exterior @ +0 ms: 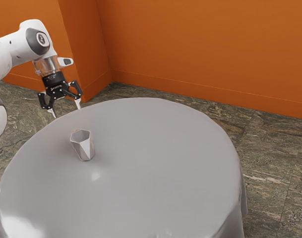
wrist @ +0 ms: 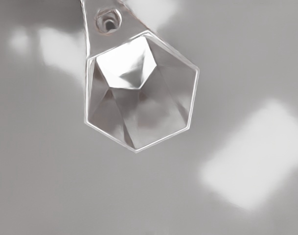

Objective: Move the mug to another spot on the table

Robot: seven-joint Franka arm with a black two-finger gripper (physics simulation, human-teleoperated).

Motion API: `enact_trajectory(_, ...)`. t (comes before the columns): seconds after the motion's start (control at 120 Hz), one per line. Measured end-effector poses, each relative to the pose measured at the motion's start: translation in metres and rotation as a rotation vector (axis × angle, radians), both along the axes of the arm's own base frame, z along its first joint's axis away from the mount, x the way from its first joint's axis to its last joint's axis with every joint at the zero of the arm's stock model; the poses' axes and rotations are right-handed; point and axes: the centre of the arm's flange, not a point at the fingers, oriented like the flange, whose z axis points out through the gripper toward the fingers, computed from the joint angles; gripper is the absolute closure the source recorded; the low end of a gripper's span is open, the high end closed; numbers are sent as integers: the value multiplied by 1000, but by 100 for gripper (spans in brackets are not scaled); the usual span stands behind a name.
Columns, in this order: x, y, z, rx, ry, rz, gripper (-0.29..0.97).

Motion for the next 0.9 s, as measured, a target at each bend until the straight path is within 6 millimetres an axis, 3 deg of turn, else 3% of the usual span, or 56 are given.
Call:
enact_trajectory(0.133, 15, 8, -25, -8, 4, 27, 0)
enact_trajectory(0.383, 15, 12, -56, -52, 37, 80, 0)
enact_trajectory(0.9, 28, 29, -104, 45, -9, 145, 0)
